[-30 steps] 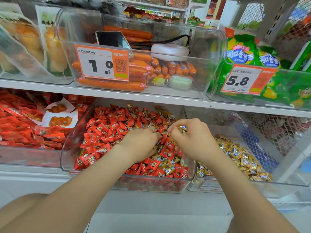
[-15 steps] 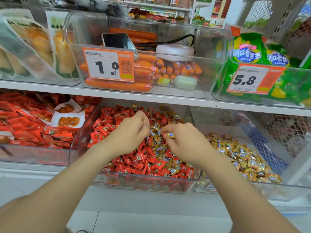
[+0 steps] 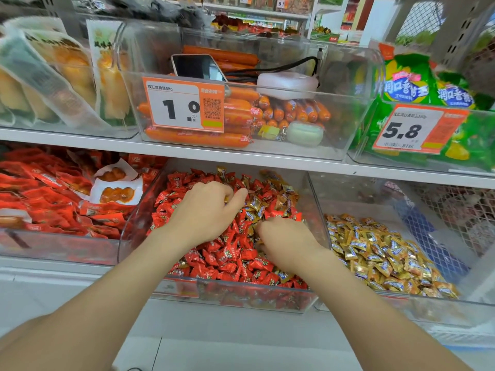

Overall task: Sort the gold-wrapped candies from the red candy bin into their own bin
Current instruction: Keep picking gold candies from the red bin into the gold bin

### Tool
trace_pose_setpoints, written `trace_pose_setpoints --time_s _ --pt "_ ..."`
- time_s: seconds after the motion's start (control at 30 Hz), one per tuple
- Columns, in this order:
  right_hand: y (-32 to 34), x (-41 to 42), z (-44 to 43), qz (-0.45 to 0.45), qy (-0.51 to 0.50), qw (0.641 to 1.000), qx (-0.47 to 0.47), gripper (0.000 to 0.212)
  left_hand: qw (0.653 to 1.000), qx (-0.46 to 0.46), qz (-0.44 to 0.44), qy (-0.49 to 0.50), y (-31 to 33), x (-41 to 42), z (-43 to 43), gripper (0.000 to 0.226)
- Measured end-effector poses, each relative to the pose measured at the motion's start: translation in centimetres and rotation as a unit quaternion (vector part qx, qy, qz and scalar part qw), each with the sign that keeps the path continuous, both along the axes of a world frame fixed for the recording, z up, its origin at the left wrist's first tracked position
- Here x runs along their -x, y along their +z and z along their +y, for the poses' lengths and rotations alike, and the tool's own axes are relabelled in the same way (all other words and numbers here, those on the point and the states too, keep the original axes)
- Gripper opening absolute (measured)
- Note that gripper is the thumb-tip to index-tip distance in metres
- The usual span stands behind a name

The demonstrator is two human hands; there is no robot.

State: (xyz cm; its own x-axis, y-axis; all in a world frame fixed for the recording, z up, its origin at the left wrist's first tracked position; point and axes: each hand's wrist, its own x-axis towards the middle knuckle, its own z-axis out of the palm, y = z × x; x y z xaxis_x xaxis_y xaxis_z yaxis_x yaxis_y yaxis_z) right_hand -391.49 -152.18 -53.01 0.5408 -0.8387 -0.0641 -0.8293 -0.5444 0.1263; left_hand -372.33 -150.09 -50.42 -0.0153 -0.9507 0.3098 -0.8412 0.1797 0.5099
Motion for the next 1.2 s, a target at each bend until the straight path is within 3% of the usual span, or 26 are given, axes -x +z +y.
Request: trace_pose_setpoints --time_s 0.07,0.17,0.27,0.43,0.53,0.7,0.8,0.9,0.97,1.03,1.13,1.2 --pt "0.8 0.3 0.2 -0.058 -0.029 0.998 -0.011 0.017 1.0 0.001 -0.001 -0.027 -0.1 0.3 -0.6 0.059" --pt "2.7 1.7 0.4 -0.223 -0.07 0.972 -0.027 0.028 0.999 0.016 -0.014 -0.05 -0.1 0.7 -1.4 0.044" --pt "4.1 3.5 0.5 -0.327 -0.093 0.94 -0.016 0.029 0.994 0.031 -0.094 -0.043 0.0 1.9 -2.2 0.023" --pt "4.3 4.9 1.0 -0.348 -0.075 0.934 0.018 0.034 0.969 -0.026 -0.241 -0.045 -1.2 3.4 -4.2 0.049" --pt "4.2 5.0 1.1 -0.335 -0.067 0.939 0.043 0.031 0.95 -0.07 -0.297 -0.069 -2.2 3.4 -5.2 0.047" --pt "3.9 4.9 0.9 -0.351 -0.074 0.933 0.031 0.028 0.934 -0.092 -0.328 -0.106 -1.9 4.3 -5.0 0.034" --pt "4.6 5.3 0.7 -0.406 -0.11 0.907 0.009 0.021 0.939 -0.068 -0.325 -0.091 -1.4 4.4 -4.4 0.026" --pt "5.1 5.9 0.8 -0.459 -0.136 0.877 -0.035 0.018 0.959 -0.053 -0.264 -0.084 -0.9 4.0 -3.7 0.021" --pt "5.1 6.6 1.0 -0.504 -0.157 0.846 -0.075 0.019 0.98 -0.043 -0.167 -0.097 -0.6 3.5 -3.3 0.02" --pt "5.5 7.3 1.6 -0.564 -0.192 0.787 -0.157 0.018 0.991 -0.029 -0.047 -0.122 -0.2 3.2 -2.5 0.022" --pt "6.1 9.0 2.2 -0.674 -0.238 0.627 -0.308 0.012 0.989 -0.034 0.046 -0.136 0.5 3.5 -1.0 0.02" --pt "6.2 10.7 2.1 -0.709 -0.27 0.551 -0.346 0.008 0.985 -0.049 0.111 -0.124 0.7 4.1 0.0 0.018"
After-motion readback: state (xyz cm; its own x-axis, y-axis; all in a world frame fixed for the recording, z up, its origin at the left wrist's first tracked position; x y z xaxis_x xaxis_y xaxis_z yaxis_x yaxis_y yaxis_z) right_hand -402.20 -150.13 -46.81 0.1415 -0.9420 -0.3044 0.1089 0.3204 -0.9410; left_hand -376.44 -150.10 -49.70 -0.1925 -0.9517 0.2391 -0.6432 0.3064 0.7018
